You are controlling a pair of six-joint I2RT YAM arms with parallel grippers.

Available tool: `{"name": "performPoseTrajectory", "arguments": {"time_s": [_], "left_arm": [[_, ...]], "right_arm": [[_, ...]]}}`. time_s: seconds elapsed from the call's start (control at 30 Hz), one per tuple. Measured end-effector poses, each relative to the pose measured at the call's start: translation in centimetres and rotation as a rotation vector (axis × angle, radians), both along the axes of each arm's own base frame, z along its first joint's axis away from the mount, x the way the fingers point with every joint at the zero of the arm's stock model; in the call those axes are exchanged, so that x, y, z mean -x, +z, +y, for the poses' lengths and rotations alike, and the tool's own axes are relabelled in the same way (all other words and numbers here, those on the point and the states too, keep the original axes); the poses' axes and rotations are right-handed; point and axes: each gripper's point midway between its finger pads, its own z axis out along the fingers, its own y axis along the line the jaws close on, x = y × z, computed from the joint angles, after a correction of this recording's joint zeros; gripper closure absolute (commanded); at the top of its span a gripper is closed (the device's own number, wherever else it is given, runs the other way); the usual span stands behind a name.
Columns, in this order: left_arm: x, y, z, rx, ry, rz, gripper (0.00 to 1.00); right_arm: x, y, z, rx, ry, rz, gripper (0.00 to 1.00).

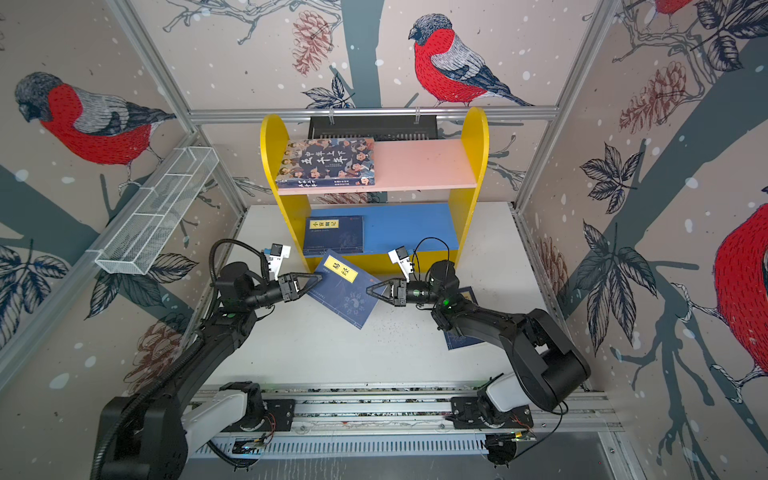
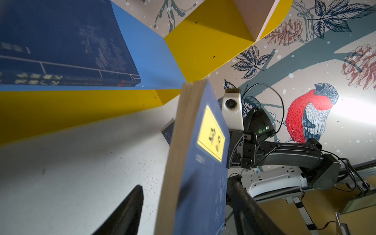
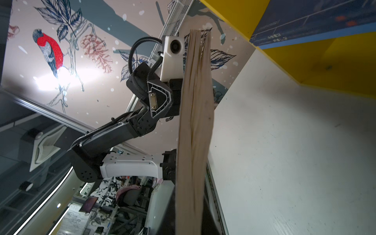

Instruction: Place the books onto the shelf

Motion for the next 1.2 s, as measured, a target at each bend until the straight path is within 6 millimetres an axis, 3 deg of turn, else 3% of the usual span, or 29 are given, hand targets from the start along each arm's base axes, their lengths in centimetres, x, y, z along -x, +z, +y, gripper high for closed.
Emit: {"name": "performPoseTrajectory", "arguments": {"time_s": [0.13,0.33,0.5,0.63,0.7,0.77,1.0,1.2], "left_arm": [[0.8,-0.2,-0.3,0.009,-0.044,0.008,0.34],[2.7,0.1,-1.6,0.049,-0.147,0.029,0.48],[3.6,0.3,-2.5,0.062,-0.209,0.038,0.78],[3.8,0.3,-2.7,0.066,-0.227,0.042,1.00],[3.7,0.4,-2.8,0.065,-0.228,0.036,1.00],[3.7,0.5,-2.8,0.066,-0.231,0.030,1.00],[1.9,1.9,-2.5,0.078,-0.178,-0.006,1.00],[0.5,2.5,-2.0,0.122,-0.122,0.015,1.00]], "right_arm": [[0.3,0.1,-0.4,0.057,0.017,-0.042,0.98],[0.8,-0.7,-0.4,0.130,0.066,-0.036,0.98],[1.2,-0.3,-0.3,0.145,0.108,-0.055,0.98],[0.9,-0.4,-0.2,0.164,0.121,-0.055,0.75],[0.7,-0.7,-0.2,0.172,0.116,-0.049,0.56],[0.3,-0.9,-0.2,0.178,0.101,-0.046,0.48],[-0.9,-3.1,-1.6,0.155,-0.010,0.046,0.45],[-0.5,-2.2,-0.8,0.079,-0.007,0.057,0.48]]}}
